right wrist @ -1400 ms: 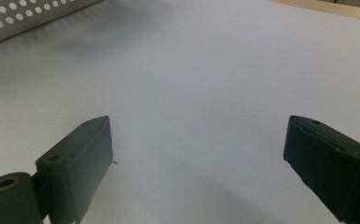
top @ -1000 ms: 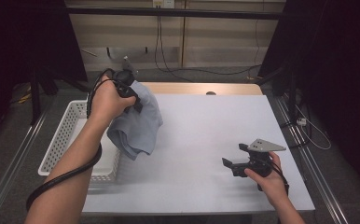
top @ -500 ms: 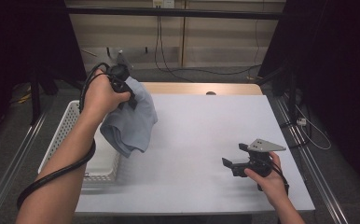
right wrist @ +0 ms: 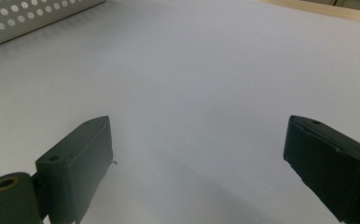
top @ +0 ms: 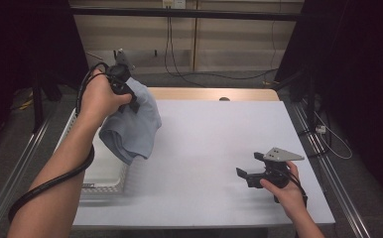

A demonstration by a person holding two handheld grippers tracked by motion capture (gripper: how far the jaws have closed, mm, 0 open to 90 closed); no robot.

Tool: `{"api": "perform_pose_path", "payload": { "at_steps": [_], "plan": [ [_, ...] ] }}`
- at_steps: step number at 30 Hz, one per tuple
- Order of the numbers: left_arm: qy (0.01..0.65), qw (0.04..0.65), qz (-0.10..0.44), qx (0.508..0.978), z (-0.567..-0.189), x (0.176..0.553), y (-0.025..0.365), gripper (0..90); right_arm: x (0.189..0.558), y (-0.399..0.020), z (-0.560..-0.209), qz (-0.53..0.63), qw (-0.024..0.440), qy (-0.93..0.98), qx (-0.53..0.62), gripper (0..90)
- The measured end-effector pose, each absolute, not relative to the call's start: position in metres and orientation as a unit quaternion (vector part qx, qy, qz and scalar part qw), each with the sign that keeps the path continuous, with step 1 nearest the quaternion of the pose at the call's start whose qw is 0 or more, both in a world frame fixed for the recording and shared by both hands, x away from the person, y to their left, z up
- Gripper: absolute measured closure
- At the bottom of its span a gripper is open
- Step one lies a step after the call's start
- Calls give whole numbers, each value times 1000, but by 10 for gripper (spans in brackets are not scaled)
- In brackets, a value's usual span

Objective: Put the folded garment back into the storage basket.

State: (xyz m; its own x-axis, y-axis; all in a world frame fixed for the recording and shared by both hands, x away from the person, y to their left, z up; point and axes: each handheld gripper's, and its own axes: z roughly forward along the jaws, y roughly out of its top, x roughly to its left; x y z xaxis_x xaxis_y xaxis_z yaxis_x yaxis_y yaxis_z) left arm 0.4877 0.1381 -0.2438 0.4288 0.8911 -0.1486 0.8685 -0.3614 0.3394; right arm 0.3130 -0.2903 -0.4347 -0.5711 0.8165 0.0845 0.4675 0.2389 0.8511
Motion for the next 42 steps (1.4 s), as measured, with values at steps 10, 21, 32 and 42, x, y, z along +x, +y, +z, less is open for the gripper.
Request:
{"api": "perform_pose_path", "payload": {
  "at_steps": [10,21,32,42],
  "plan": [
    [541,187,38,819,-238,486,152,722,314,-289,-435,451,194,763,420,79],
    [548,185,39,815,-237,486,168,721,314,-290,-435,452,194,762,421,79],
    [558,185,44,808,-240,485,186,721,314,-289,-435,451,194,763,420,79],
    [565,184,44,803,-249,484,198,720,314,-288,-435,451,193,764,419,79]
  ]
}}
